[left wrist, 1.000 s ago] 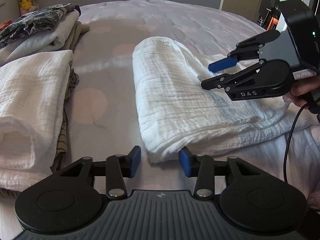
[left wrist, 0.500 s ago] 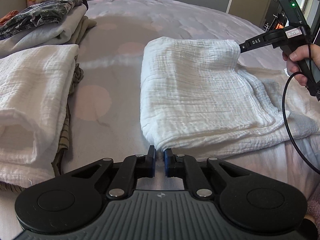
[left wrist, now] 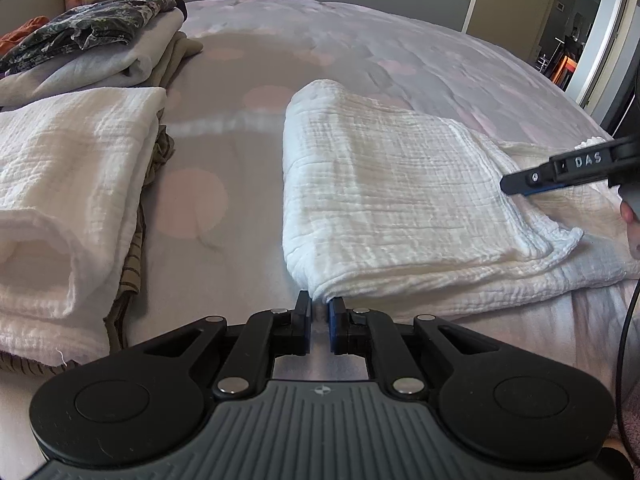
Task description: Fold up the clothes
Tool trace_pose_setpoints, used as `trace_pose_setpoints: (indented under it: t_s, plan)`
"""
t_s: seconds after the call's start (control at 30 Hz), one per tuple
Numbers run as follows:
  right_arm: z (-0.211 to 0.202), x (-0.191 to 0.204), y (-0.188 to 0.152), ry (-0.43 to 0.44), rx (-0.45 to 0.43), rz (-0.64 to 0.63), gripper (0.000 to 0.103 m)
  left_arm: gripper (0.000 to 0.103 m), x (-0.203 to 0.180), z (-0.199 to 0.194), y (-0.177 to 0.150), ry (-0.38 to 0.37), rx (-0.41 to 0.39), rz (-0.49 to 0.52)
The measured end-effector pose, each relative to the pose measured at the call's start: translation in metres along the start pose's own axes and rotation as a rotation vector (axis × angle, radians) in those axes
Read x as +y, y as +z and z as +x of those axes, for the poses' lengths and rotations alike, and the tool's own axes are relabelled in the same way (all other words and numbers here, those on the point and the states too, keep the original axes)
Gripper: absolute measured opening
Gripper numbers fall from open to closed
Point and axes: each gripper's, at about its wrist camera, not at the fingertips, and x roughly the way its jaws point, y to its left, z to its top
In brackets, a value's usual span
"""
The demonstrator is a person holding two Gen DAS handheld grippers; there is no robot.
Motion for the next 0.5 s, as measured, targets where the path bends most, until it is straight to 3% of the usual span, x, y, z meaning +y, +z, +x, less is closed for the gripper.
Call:
trace_pose_setpoints:
  t_s: [0.03,0.07,0.2,0.33,0.5]
  plan:
    - [0.003,-0.001,-0.004,0.014,0.009,0.029,0.027,0.006,0.0,0.0,0.0,0.002,0.001,-0.002]
    - [0.003,-0.002,-0.007,0.036,0.011,0.053,0.011,0.006,-0.001,0.0,0.0,0.004,0.001,-0.003]
    - [-0.006,-0.001,-0.01,0.057,-0.017,0.084,0.002,0.006,-0.002,0.0,0.001,0.014,0.004,-0.005]
    - [-0.022,-0.009,-0.005,0.004,-0.064,0.115,0.001,0.006,0.0,0.002,0.0,0.019,0.011,-0.011]
    - [-0.014,-0.024,-0.01,0.022,0.007,0.156,0.004,0.006,0.001,0.003,-0.002,0.02,0.011,-0.007]
